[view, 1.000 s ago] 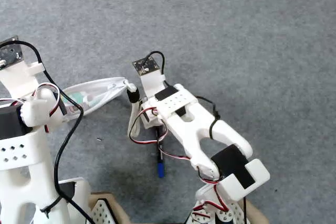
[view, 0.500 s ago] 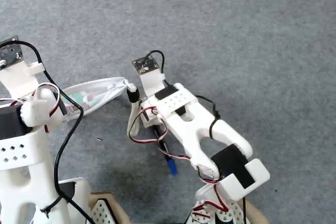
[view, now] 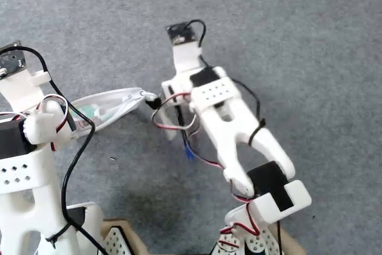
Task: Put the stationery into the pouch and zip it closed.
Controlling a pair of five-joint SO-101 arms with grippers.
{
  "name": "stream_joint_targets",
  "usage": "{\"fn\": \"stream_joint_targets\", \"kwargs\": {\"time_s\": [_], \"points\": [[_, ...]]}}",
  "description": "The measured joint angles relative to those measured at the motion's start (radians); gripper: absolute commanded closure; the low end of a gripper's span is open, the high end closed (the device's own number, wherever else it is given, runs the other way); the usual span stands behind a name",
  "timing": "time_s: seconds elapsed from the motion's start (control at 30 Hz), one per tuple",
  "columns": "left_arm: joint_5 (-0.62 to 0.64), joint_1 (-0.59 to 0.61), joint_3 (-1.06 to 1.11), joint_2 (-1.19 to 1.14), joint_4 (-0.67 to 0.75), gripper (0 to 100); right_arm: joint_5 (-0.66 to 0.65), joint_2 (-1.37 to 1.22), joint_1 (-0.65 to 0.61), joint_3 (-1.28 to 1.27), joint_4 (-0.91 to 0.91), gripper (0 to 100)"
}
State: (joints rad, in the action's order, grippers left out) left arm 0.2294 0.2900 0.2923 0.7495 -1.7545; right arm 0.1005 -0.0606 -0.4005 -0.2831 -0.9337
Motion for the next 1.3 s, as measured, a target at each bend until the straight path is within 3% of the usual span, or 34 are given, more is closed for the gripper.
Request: {"fn": "stream_joint_targets", "kwargs": {"time_s": [0.5,0.8,1.1,1.3], "points": [[0.000,0.000,0.000,0.000,0.000,97,0.000,0.008,0.060,0.330,-0.086,98.6],[0.000,0.000,0.000,0.000,0.000,97,0.000,0.189,0.060,0.400,-0.086,98.6],[0.000,0.000,0.000,0.000,0.000,97,0.000,0.385,-0.097,0.400,-0.086,98.6],[0.000,0.000,0.000,0.000,0.000,97,0.000,0.446,-0.178,0.400,0.006,98.6]]}}
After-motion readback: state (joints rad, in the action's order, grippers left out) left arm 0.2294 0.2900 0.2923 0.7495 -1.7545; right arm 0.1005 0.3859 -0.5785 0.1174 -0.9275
